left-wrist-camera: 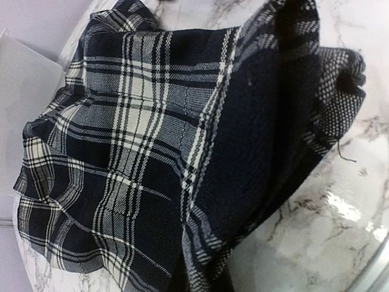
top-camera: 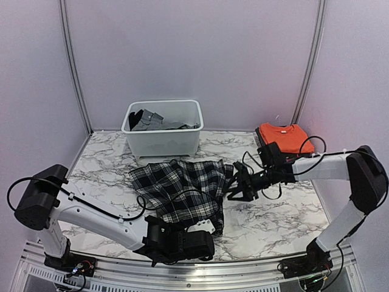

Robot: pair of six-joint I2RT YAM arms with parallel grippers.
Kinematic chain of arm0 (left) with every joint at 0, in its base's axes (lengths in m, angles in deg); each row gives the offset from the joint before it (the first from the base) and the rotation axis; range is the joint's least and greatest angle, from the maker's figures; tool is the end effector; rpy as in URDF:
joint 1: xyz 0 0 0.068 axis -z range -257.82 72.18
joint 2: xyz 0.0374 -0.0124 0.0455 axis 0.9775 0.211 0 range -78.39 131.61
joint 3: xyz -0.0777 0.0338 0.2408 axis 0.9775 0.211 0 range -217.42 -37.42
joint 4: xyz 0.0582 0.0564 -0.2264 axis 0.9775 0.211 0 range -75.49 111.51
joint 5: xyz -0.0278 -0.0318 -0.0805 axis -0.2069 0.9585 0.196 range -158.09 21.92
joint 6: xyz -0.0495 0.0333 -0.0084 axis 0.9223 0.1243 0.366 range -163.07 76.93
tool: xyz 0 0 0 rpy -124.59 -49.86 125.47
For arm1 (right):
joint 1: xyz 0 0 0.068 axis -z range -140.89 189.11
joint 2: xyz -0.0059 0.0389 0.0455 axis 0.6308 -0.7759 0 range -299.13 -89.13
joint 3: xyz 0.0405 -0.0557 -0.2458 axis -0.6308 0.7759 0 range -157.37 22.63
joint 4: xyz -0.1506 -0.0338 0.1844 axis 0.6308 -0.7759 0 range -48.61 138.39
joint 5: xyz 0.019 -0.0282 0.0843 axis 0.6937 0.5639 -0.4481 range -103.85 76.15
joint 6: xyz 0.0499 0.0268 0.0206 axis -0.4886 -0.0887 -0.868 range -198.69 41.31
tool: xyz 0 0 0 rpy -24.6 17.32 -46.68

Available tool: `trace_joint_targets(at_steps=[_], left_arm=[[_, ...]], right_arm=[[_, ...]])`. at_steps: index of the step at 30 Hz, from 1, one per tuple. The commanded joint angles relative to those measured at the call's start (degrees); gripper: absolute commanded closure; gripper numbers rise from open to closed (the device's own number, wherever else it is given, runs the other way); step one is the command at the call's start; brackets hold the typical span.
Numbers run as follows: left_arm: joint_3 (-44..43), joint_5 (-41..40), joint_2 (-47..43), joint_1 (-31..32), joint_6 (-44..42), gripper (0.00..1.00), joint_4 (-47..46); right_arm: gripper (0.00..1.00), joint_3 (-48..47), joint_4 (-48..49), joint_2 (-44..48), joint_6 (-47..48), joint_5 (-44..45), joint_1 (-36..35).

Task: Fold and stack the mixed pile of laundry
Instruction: Pick up the rectangle-folded skirt from the center of the board.

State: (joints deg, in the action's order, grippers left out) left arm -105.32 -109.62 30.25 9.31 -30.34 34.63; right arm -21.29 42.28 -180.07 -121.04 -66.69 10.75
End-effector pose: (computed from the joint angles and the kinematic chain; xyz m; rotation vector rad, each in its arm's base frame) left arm 0.0475 -0.3567 0.1529 1.1966 1.9473 0.1029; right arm 0.2296 0.1644 0.1567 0.1130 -2.6806 -1.5830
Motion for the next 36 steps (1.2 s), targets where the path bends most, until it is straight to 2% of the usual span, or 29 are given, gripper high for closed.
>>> trace_joint_targets(at_steps=[1, 6, 12, 17, 22, 27, 31, 36], left_arm=[[0.2, 5.6, -3.3, 2.5, -0.5, 1.0, 4.5], [-1.6, 7.6, -3.8, 4.1, -0.4, 1.0, 8.1], [-3.9, 9.3, -4.1, 4.4, -0.9, 1.0, 10.9], [-5.7, 9.3, -5.9, 4.4, -1.0, 1.0, 12.8], [-8.6, 9.2, -9.7, 4.1, -1.6, 1.0, 16.4], [-15.0, 10.0, -12.5, 2.4, -4.5, 1.0, 21.4], [-19.1, 13.8, -13.5, -0.5, -7.4, 1.0, 24.5], [-19.6, 17.7, -14.4, -3.0, -10.8, 1.0, 26.6]], right_arm=[[0.43, -10.1, -19.8, 3.9, 20.1, 7.5, 7.0], [0.45, -19.4, -10.6, -3.2, 15.6, 2.7, 4.1], [0.5, -28.5, -3.8, -16.6, 12.9, -4.9, -6.0], [0.55, -23.8, 7.7, -24.1, 10.6, -10.6, -11.7], [0.61, -16.5, 7.5, -30.5, 17.1, -8.6, -12.2], [0.65, -11.7, 10.2, -28.8, 15.8, -10.0, -16.2], [0.65, -8.6, 6.5, -25.7, 19.2, -10.4, -21.2], [0.64, -6.0, -0.3, -21.0, 24.0, -10.5, -24.8]])
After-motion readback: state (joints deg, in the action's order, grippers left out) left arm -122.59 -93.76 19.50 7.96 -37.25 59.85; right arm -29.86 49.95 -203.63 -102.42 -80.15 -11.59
